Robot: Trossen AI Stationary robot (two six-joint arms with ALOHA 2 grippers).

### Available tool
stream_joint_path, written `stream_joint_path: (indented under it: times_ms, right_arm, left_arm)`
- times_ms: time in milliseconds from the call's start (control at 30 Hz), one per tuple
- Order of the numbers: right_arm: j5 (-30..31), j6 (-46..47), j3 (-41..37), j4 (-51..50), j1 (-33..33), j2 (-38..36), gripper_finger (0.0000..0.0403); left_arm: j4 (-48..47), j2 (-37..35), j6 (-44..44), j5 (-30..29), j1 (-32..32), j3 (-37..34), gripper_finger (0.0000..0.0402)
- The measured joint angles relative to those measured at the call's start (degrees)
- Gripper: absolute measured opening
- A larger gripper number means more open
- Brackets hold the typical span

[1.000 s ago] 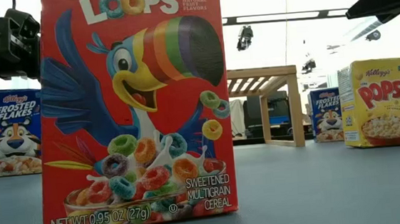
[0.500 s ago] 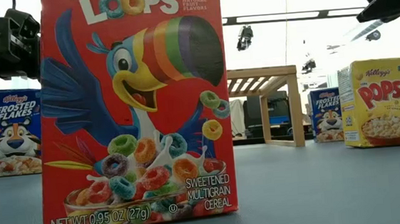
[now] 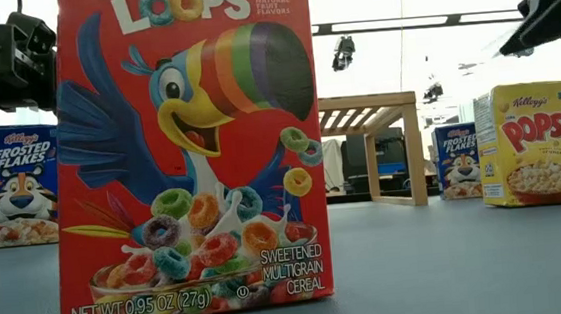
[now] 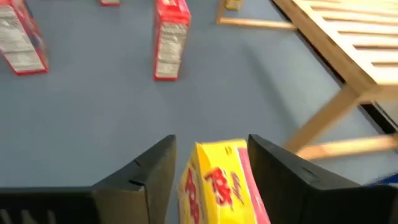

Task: Stack cereal on shelf
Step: Put the right yellow cereal box on the shelf

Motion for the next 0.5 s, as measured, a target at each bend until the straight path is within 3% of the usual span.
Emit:
stream_joint_path:
  times_ms: [500]
  right_arm:
    - [-1.01,8.12,-1.53,-5.91,-0.24,0.07,0.0316]
  left_arm:
    - [0.00,-0.02,-0.01,0.00,0.00,0.00,0.0001]
